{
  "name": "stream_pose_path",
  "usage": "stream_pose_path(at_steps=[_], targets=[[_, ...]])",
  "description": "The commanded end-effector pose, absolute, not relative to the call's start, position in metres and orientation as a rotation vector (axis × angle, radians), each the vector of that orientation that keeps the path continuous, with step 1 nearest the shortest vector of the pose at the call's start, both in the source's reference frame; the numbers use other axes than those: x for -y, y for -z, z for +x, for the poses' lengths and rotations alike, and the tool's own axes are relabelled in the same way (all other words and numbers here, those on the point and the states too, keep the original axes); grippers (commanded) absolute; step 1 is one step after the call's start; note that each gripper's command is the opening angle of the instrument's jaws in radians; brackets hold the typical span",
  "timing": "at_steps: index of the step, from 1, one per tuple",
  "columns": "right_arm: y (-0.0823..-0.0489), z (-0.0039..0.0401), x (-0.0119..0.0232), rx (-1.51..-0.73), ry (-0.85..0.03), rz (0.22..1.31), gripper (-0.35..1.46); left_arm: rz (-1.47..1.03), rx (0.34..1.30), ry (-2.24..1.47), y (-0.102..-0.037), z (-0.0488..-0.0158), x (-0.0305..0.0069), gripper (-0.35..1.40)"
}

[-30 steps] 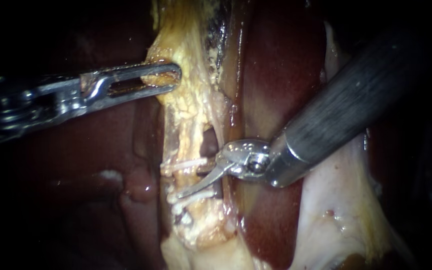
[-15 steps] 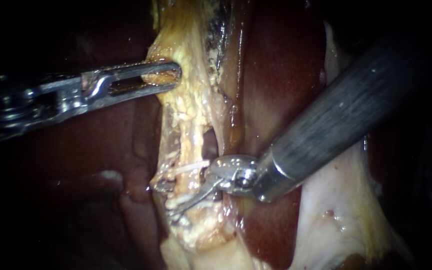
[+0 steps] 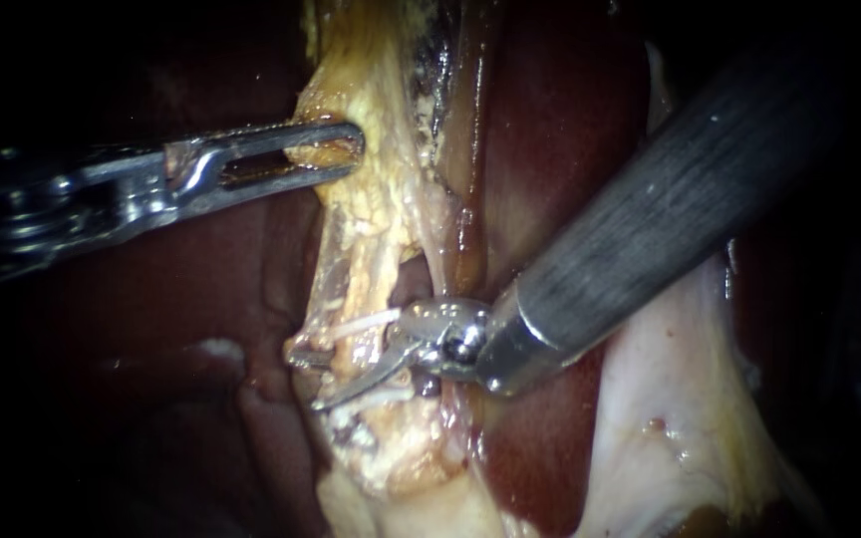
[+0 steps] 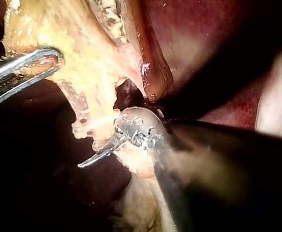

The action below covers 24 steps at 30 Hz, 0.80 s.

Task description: Go to the cutting position left tube

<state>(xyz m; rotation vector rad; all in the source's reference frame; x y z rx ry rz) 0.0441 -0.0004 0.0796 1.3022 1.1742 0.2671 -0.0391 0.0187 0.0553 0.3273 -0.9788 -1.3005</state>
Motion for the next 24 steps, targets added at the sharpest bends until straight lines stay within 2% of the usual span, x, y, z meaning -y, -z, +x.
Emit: stream_pose_path(at_steps=[1,7,24], targets=[[-0.0795,0.0441,0.0004,-1.169,-0.274,1.305,1.25,0.327,0.979,1.301,-0.0553,-0.0391,-0.0187,-0.35],[-0.0797,0.044,0.0003,-1.145,-0.314,1.334,1.27,0.327,0.979,1.301,-0.0553,-0.0391,-0.0187,-0.35],[-0.0798,0.0439,0.0,-1.142,-0.33,1.338,1.3,0.327,0.978,1.301,-0.0552,-0.0391,-0.0187,-0.35]])
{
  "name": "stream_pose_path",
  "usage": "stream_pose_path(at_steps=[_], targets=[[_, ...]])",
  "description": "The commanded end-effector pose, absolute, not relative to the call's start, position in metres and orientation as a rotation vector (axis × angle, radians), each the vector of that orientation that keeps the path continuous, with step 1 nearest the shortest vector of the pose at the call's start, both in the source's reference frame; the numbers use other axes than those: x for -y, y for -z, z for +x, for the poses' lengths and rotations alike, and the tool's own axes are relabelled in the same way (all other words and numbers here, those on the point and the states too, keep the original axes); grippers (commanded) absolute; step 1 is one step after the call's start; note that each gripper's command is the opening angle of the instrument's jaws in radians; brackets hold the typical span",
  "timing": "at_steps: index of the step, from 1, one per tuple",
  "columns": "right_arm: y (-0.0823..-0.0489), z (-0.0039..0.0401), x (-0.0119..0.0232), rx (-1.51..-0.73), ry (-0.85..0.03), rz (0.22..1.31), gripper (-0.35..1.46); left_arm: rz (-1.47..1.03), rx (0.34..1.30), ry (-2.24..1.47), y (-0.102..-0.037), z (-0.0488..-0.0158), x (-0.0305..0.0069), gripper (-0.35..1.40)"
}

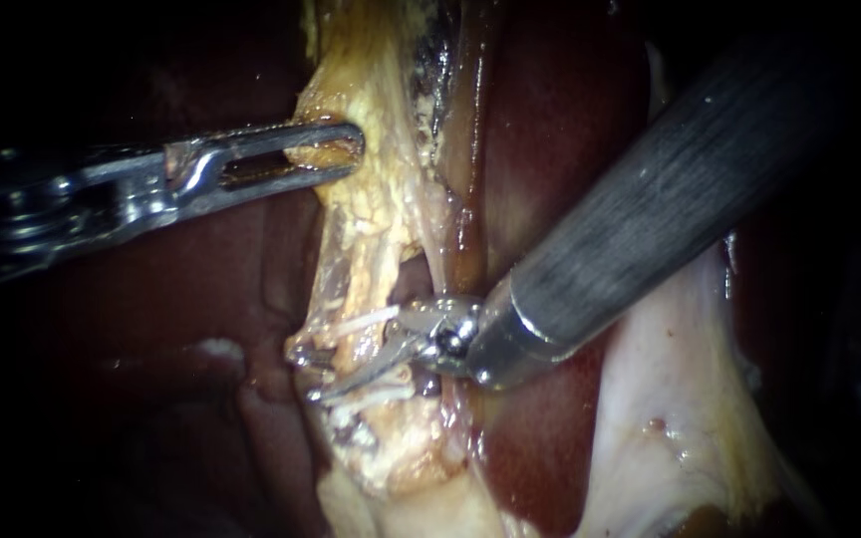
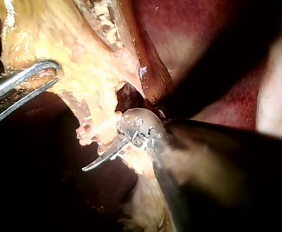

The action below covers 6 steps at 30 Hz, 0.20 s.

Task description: Go to the cutting position left tube

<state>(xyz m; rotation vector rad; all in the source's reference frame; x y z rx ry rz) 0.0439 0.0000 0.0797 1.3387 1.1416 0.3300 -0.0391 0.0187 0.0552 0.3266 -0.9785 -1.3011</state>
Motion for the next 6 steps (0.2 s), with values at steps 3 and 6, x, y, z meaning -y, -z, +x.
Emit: stream_pose_path(at_steps=[3,6], targets=[[-0.0798,0.0439,0.0,-1.142,-0.33,1.338,1.3,0.327,0.978,1.301,-0.0552,-0.0391,-0.0187,-0.35],[-0.0798,0.0439,0.0,-1.142,-0.33,1.338,1.3,0.327,0.978,1.301,-0.0552,-0.0391,-0.0187,-0.35]])
